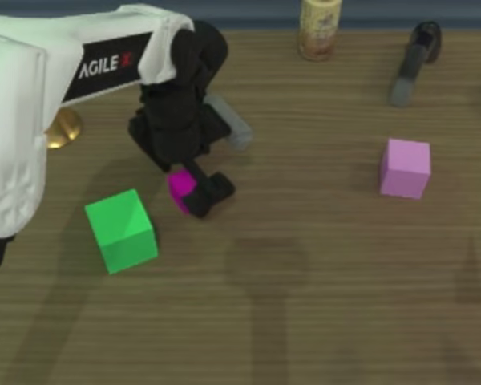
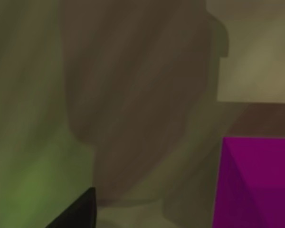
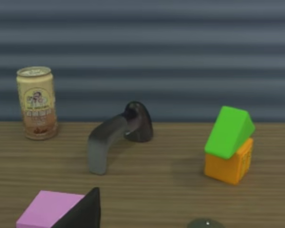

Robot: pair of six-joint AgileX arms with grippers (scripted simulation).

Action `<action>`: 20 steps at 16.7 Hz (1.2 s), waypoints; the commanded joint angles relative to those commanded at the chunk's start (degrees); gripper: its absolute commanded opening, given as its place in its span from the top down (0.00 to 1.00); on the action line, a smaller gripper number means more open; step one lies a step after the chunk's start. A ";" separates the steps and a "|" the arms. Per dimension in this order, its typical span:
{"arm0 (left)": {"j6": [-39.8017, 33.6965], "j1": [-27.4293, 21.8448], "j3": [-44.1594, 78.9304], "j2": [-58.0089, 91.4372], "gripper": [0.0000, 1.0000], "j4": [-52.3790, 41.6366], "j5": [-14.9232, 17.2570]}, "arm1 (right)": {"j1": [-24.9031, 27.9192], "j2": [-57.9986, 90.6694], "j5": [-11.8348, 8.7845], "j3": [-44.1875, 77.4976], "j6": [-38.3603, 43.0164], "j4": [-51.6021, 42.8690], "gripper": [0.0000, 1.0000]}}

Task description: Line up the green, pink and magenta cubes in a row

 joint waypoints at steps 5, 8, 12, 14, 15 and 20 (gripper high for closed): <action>0.00 0.00 0.00 0.00 0.38 0.00 0.00 | 0.00 0.00 0.00 0.00 0.00 0.00 0.00; 0.00 0.00 0.00 0.00 0.60 0.00 0.00 | 0.00 0.00 0.00 0.00 0.00 0.00 0.00; 0.00 0.00 0.00 0.00 0.90 0.00 0.00 | 0.00 0.00 0.00 0.00 0.00 0.00 0.00; 0.00 0.00 0.00 0.00 1.00 0.00 0.00 | 0.00 0.00 0.00 0.00 0.00 0.00 0.00; 0.00 0.00 0.00 0.00 1.00 0.00 0.00 | 0.00 0.00 0.00 0.00 0.00 0.00 0.00; 0.00 0.00 0.00 0.00 1.00 0.00 0.00 | 0.00 0.00 0.00 0.00 0.00 0.00 0.00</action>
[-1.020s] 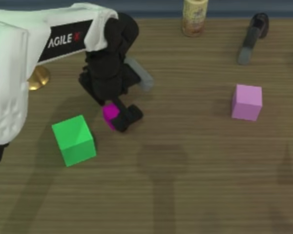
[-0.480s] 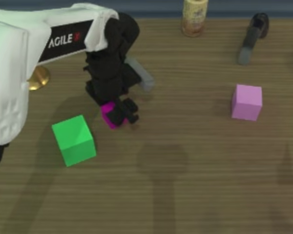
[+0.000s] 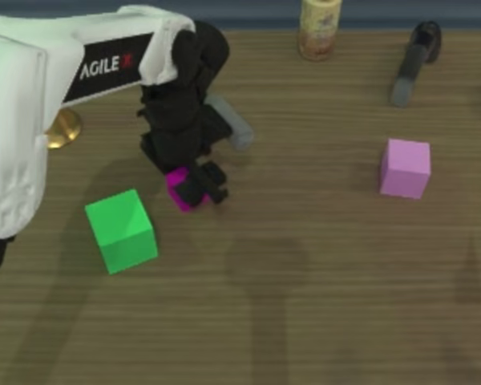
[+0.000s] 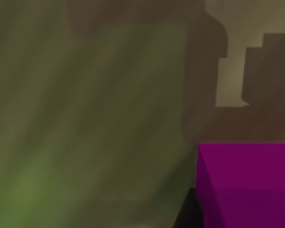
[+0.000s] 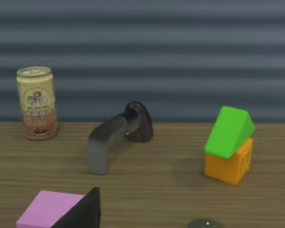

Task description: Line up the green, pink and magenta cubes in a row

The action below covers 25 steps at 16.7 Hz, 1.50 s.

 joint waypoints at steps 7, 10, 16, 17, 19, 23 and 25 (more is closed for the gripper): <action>-0.58 0.54 5.71 -3.26 1.00 -7.66 0.74 | 0.00 0.00 0.00 0.00 0.00 0.00 0.00; -0.62 0.99 10.13 -4.57 1.00 -13.66 0.78 | 0.00 0.00 0.00 0.00 0.00 0.00 0.00; -0.49 0.63 11.03 -4.79 1.00 -14.54 0.76 | 0.00 0.00 0.00 0.00 0.00 0.00 0.00; -0.24 -0.10 11.44 -4.62 1.00 -14.78 0.78 | 0.00 0.00 0.00 0.00 0.00 0.00 0.00; 0.56 -3.02 13.03 -4.00 1.00 -15.71 0.78 | 0.00 0.00 0.00 0.00 0.00 0.00 0.00; 2.93 -12.45 17.88 -2.11 1.00 -18.76 0.74 | 0.00 0.00 0.00 0.00 0.00 0.00 0.00; 4.28 -17.72 20.44 -1.14 1.00 -20.44 0.80 | 0.00 0.00 0.00 0.00 0.00 0.00 0.00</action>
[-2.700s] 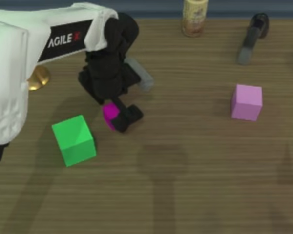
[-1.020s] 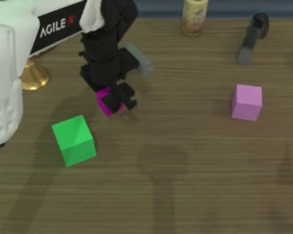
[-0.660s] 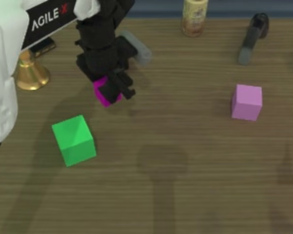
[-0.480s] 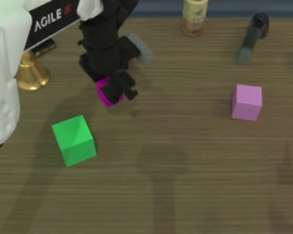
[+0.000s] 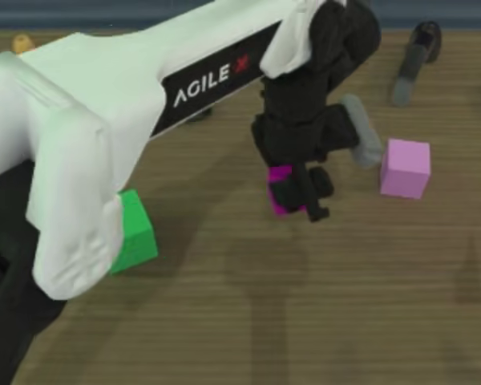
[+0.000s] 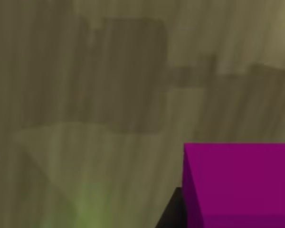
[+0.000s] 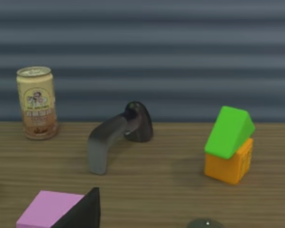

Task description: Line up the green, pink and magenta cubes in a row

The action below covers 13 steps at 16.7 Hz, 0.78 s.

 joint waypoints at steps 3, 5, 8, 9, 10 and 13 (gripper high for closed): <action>1.67 -6.66 3.08 1.01 1.00 -1.94 0.08 | 0.00 0.00 0.00 0.00 0.00 0.00 0.00; 2.23 -8.74 4.09 1.26 1.00 -2.53 0.09 | 0.00 0.00 0.00 0.00 0.00 0.00 0.00; 2.27 -8.88 4.16 1.27 1.00 -2.57 0.09 | 0.00 0.00 0.00 0.00 0.00 0.00 0.00; 2.27 -8.71 4.00 1.06 1.00 -2.44 0.08 | 0.00 0.00 0.00 0.00 0.00 0.00 0.00; 2.28 -8.73 3.82 1.07 1.00 -2.25 0.08 | 0.00 0.00 0.00 0.00 0.00 0.00 0.00; 2.27 -8.77 0.28 1.31 1.00 1.67 0.02 | 0.00 0.00 0.00 0.00 0.00 0.00 0.00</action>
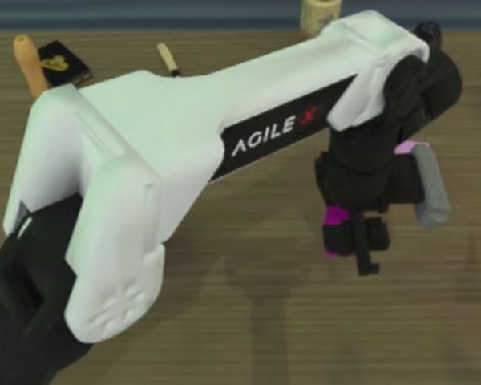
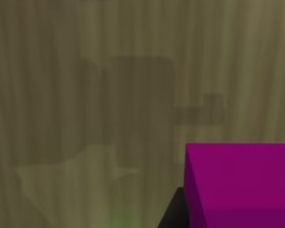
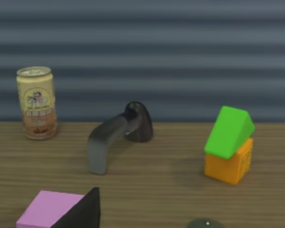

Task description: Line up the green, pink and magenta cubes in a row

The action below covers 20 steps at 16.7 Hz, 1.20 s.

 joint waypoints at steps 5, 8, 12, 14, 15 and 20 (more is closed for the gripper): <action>-0.06 -0.11 -8.70 1.14 1.00 9.65 0.09 | 0.00 0.00 0.00 0.00 0.00 0.00 0.00; -0.04 -0.16 -9.64 1.28 1.00 10.60 0.09 | 0.00 0.00 0.00 0.00 0.00 0.00 0.00; -0.04 -0.16 -9.64 1.28 0.85 10.60 0.09 | 0.00 0.00 0.00 0.00 0.00 0.00 0.00; -0.04 -0.16 -9.64 1.28 0.70 10.60 0.09 | 0.00 0.00 0.00 0.00 0.00 0.00 0.00; -0.04 -0.16 -9.64 1.28 0.62 10.60 0.09 | 0.00 0.00 0.00 0.00 0.00 0.00 0.00; -0.04 -0.16 -9.64 1.28 0.25 10.60 0.09 | 0.00 0.00 0.00 0.00 0.00 0.00 0.00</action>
